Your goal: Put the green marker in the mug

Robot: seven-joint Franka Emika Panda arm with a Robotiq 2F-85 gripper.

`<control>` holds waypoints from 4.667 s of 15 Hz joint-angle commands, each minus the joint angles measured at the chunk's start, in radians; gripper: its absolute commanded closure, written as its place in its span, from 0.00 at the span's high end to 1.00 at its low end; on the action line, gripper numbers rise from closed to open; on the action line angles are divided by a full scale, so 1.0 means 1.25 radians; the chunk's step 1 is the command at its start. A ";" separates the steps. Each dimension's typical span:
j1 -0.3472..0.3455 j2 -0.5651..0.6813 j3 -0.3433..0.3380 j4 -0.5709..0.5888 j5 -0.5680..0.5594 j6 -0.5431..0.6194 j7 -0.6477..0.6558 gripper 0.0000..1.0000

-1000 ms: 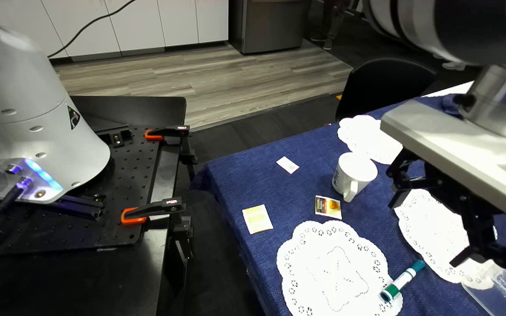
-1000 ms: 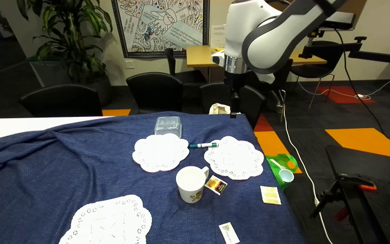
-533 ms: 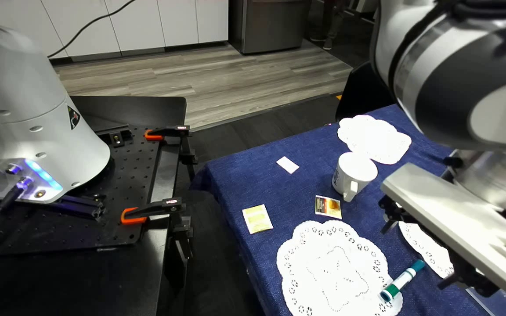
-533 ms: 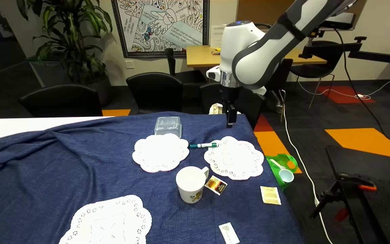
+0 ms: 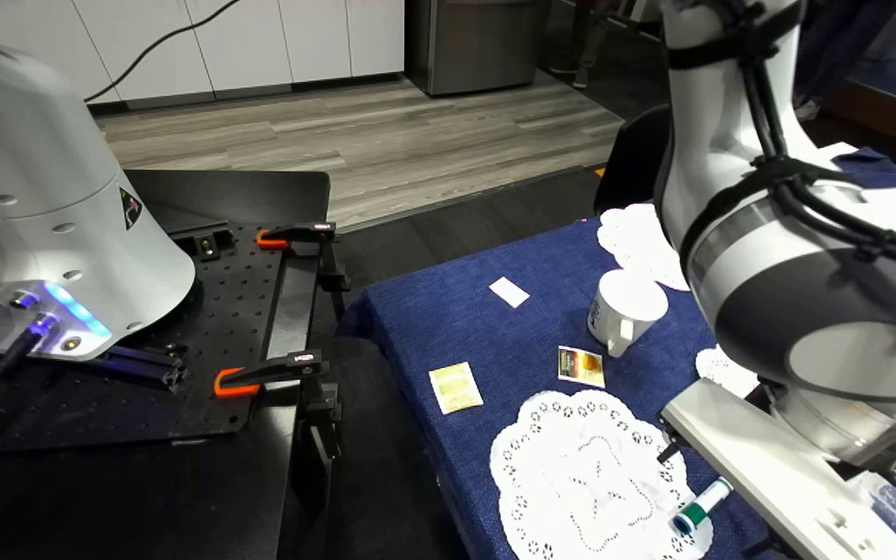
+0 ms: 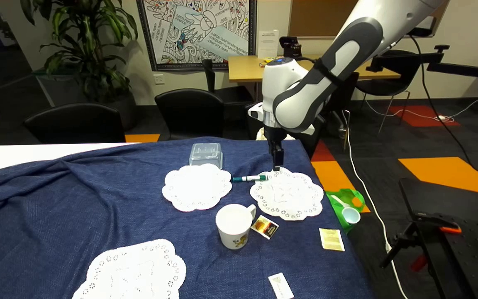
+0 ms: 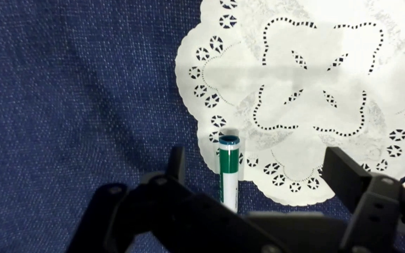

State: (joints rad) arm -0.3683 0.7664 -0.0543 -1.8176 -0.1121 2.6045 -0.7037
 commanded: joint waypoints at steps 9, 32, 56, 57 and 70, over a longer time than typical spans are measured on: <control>0.005 0.039 0.003 0.037 -0.009 0.003 0.014 1.00; -0.021 0.220 0.070 0.264 0.012 0.014 -0.005 0.51; -0.015 0.033 0.095 0.003 -0.006 0.104 -0.002 0.05; -0.012 0.012 0.095 -0.012 -0.006 0.086 -0.003 0.05; 0.055 -0.220 0.098 -0.173 0.006 -0.018 -0.010 0.05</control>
State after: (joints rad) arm -0.3163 0.5869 0.0690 -1.9520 -0.1140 2.6096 -0.7026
